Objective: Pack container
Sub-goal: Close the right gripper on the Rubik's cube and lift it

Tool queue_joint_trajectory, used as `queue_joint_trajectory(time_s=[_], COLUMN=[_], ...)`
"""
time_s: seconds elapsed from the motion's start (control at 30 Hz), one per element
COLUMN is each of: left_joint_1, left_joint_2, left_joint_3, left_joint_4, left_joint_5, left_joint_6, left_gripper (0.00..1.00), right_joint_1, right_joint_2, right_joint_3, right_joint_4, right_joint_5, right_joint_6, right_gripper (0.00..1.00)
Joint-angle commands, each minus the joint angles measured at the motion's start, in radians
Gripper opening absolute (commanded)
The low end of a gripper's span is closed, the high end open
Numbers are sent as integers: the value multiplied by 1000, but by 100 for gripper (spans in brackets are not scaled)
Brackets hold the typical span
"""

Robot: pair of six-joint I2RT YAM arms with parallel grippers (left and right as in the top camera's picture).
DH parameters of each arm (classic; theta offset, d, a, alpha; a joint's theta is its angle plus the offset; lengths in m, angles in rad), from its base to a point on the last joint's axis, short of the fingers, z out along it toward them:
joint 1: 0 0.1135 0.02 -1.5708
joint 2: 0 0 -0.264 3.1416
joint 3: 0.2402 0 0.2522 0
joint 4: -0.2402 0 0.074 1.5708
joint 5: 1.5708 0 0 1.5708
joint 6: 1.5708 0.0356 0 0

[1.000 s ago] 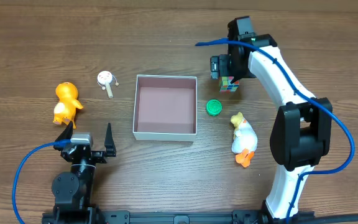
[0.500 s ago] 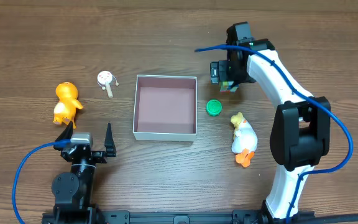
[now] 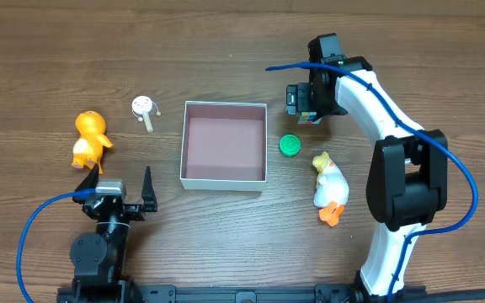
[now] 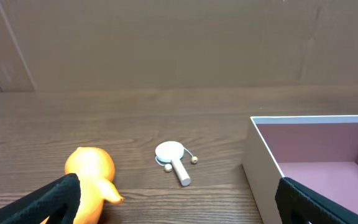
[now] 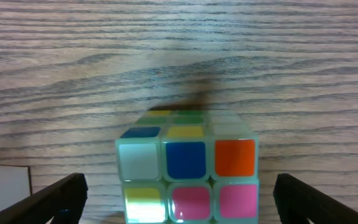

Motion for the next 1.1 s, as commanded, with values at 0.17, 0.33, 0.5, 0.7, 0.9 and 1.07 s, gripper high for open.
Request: queue_joint_trajectory(time_s=[0.17, 0.33, 0.5, 0.7, 0.9, 1.07], left_joint_1=[6, 6, 6, 6, 6, 6], left_joint_2=[-8, -8, -8, -8, -8, -8], left_joint_3=[-3, -3, -3, -3, -3, -3], left_joint_4=[0, 0, 0, 0, 0, 0], left_joint_5=[-3, -3, -3, -3, -3, -3], left_joint_6=[10, 10, 10, 10, 10, 10], left_gripper=[100, 100, 100, 100, 100, 100], right_joint_1=[-4, -4, -4, -4, -4, -4], right_joint_2=[1, 1, 1, 1, 1, 1], right_joint_3=[-30, -30, -30, -30, -30, -28], right_joint_4=[8, 11, 26, 46, 46, 51], right_joint_5=[37, 37, 37, 37, 37, 37], right_joint_6=[-23, -23, -21, -18, -18, -18], right_gripper=[99, 83, 81, 67, 59, 58])
